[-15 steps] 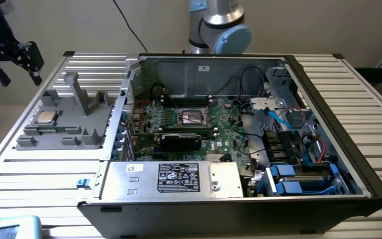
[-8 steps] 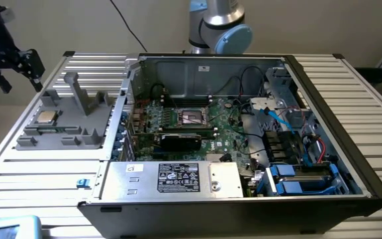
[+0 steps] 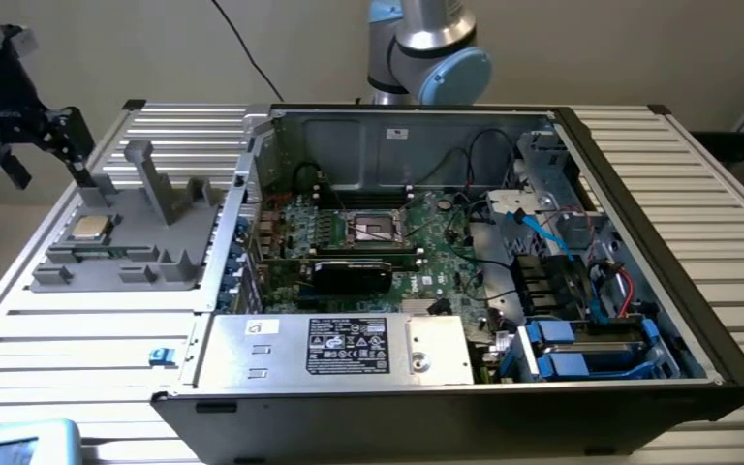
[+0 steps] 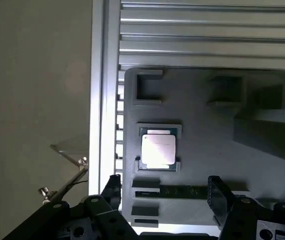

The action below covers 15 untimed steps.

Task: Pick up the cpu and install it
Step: 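Pick up the cpu and move it towards the insertion slot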

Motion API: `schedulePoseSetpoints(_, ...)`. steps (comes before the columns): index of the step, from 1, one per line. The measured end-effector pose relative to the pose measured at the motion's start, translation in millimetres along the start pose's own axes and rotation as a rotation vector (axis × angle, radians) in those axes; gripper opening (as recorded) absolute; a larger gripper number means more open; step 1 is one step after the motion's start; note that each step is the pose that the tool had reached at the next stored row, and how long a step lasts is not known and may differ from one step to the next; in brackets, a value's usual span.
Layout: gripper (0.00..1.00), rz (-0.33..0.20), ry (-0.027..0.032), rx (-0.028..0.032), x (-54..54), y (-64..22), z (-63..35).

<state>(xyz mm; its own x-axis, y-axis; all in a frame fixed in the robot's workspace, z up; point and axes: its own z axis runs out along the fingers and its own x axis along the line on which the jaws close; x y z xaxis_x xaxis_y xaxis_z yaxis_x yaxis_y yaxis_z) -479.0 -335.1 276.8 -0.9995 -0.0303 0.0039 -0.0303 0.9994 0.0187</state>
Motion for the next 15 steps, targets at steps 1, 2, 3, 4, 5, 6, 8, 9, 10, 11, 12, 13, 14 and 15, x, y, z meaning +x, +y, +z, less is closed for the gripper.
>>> schedulePoseSetpoints(1,0.80,0.000,0.0001,0.0000,-0.1,0.2,1.8)
schedulePoseSetpoints(2,0.80,0.000,0.0000,0.0000,-0.1,0.2,3.1)
schedulePoseSetpoints(3,0.80,0.000,0.0002,0.0005,-0.1,0.2,3.2)
schedulePoseSetpoints(4,0.80,0.000,0.0004,0.0006,-0.1,0.2,3.2)
schedulePoseSetpoints(5,0.80,0.000,0.0003,0.0008,-0.2,0.3,3.4)
schedulePoseSetpoints(6,0.80,0.000,0.0000,0.0022,-0.2,0.5,4.6)
schedulePoseSetpoints(8,0.80,0.000,0.0003,0.0094,-0.3,1.0,6.8)
schedulePoseSetpoints(9,0.80,0.000,0.0005,0.0141,-0.3,1.2,8.1)
schedulePoseSetpoints(10,0.80,0.000,0.0007,0.0158,-0.5,1.3,9.6)
schedulePoseSetpoints(11,0.80,0.000,0.0017,0.0158,-1.2,1.1,11.4)
schedulePoseSetpoints(12,0.80,0.000,0.0030,0.0159,-2.6,1.1,13.0)
schedulePoseSetpoints(13,0.80,0.000,0.0028,0.0158,-3.3,1.1,14.9)
schedulePoseSetpoints(14,0.80,0.000,0.0030,0.0158,-3.8,1.1,16.7)
schedulePoseSetpoints(15,0.80,0.000,0.0030,0.0158,-4.2,1.1,18.5)
